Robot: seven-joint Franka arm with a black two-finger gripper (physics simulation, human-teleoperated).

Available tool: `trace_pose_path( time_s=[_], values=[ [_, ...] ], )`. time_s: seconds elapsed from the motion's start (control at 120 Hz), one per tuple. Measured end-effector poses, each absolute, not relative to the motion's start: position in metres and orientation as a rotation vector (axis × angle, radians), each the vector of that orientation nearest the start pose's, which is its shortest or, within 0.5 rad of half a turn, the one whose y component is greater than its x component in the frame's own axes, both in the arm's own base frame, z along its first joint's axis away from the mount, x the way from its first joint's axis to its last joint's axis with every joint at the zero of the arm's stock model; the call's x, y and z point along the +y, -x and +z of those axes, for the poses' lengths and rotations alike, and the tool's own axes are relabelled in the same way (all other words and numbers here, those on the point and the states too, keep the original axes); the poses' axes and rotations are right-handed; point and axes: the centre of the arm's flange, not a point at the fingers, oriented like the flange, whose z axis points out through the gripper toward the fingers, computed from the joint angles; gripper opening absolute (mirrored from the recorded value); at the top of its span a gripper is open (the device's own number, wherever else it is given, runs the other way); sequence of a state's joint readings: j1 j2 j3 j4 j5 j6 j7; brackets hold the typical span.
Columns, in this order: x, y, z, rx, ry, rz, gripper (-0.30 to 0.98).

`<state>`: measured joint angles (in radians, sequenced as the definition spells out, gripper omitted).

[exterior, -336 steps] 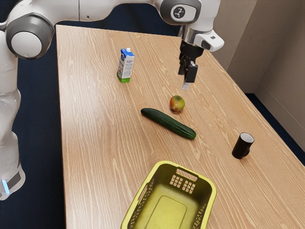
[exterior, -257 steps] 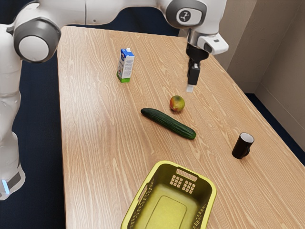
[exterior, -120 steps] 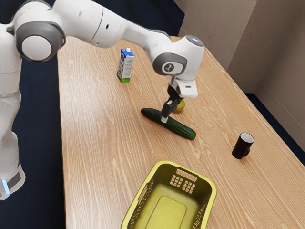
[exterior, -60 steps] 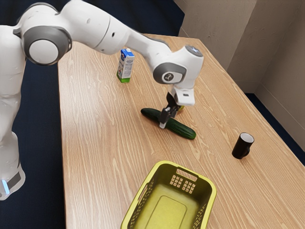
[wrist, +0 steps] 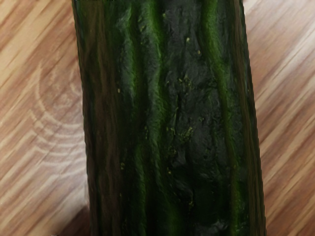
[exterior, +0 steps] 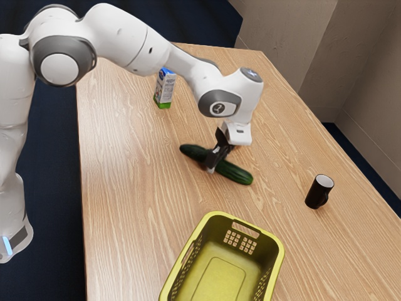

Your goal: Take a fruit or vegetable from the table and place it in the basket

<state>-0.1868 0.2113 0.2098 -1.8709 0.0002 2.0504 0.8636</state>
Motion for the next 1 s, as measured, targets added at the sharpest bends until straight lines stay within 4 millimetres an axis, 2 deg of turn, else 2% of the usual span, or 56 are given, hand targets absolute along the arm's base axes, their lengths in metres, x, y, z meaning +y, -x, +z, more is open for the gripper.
trace_pose_path(
  time_s=[0.067, 0.142, 0.208, 0.267, 0.325, 0.392, 0.433, 0.483, 0.55, 0.608, 0.692, 0.758, 0.808, 0.858, 0.917, 0.958, 1.0],
  values=[
    [0.008, -0.606, 0.407, 1.274, 2.836, 0.045, 0.39],
    [0.008, -0.605, 0.426, 1.272, 2.827, -0.007, 0.26],
    [0.006, -0.603, 0.450, 1.272, 2.814, -0.065, 0.23],
    [-0.001, -0.603, 0.492, 1.282, 2.788, -0.153, 0.23],
    [-0.015, -0.602, 0.556, 1.300, 2.745, -0.275, 0.24],
    [-0.039, -0.596, 0.598, 1.355, 2.714, -0.348, 0.24],
    [-0.065, -0.590, 0.614, 1.424, 2.686, -0.367, 0.24],
    [-0.104, -0.581, 0.616, 1.539, 2.647, -0.351, 0.25],
    [-0.169, -0.562, 0.611, 1.721, 2.571, -0.313, 0.25],
    [-0.232, -0.537, 0.606, 1.893, 2.480, -0.284, 0.24],
    [-0.325, -0.485, 0.598, 2.140, 2.309, -0.252, 0.23],
    [-0.395, -0.431, 0.595, 2.326, 2.146, -0.240, 0.23],
    [-0.438, -0.387, 0.594, 2.447, 2.023, -0.239, 0.23],
    [-0.471, -0.347, 0.594, 2.541, 1.914, -0.240, 0.23],
    [-0.494, -0.315, 0.595, 2.609, 1.824, -0.243, 0.23],
    [-0.501, -0.305, 0.594, 2.631, 1.796, -0.243, 0.22],
    [-0.500, -0.309, 0.594, 2.626, 1.804, -0.243, 0.23]
  ],
)
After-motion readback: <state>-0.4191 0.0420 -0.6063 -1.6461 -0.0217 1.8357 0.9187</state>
